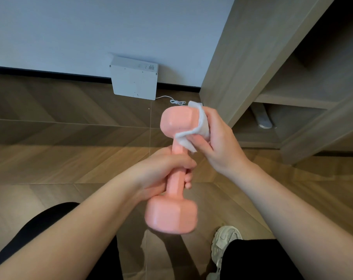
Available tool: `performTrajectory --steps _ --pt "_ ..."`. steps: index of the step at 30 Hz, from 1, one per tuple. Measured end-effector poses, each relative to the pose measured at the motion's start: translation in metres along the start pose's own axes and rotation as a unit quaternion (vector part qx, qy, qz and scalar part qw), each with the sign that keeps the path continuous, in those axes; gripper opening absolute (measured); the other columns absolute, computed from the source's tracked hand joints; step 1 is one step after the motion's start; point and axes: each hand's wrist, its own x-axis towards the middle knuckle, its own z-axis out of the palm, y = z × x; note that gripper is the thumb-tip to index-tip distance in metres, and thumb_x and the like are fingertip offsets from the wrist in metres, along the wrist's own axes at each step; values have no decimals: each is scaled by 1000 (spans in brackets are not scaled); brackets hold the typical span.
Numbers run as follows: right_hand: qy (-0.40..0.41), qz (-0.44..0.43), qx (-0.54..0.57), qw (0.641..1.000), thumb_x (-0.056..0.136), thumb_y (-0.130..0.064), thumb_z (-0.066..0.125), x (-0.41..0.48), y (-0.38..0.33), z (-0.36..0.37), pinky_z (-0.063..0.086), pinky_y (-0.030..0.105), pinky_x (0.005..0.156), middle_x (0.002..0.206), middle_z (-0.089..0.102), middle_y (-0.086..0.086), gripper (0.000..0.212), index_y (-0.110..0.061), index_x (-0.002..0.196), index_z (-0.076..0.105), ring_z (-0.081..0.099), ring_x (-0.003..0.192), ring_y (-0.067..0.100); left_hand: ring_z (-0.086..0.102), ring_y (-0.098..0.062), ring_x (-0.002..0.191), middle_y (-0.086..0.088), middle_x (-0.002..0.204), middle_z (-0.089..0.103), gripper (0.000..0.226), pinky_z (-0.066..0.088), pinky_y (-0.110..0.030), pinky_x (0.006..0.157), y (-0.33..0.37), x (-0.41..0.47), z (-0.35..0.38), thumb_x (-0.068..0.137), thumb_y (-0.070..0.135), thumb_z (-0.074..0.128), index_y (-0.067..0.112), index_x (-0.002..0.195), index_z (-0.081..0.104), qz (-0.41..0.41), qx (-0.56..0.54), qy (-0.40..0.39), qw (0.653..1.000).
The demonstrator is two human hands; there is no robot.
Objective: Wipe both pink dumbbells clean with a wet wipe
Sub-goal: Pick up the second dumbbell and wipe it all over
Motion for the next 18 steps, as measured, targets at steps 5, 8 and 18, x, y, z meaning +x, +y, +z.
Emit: performTrajectory --steps 5,8,18 --pt "-8 -63 -157 985 88 -58 48 2 -4 8 40 48 91 107 60 0 60 -7 120 55 57 96 26 43 -13 40 -2 51 43 20 38 -23 41 -15 7 9 80 -11 58 8 86 58 66 134 192 970" --pt "17 -73 -145 987 90 -66 38 1 -6 9 37 52 96 109 51 -11 64 -12 120 54 53 106 17 37 -12 35 1 43 40 17 33 -21 37 -9 3 5 81 -9 64 6 80 55 49 120 162 978" --pt "29 -84 -108 990 91 -69 28 7 -4 5 33 49 106 128 57 3 76 -8 129 54 50 124 20 46 -13 45 -7 56 44 12 43 -22 42 8 -3 -6 73 -2 60 7 77 52 -16 6 9 1000"
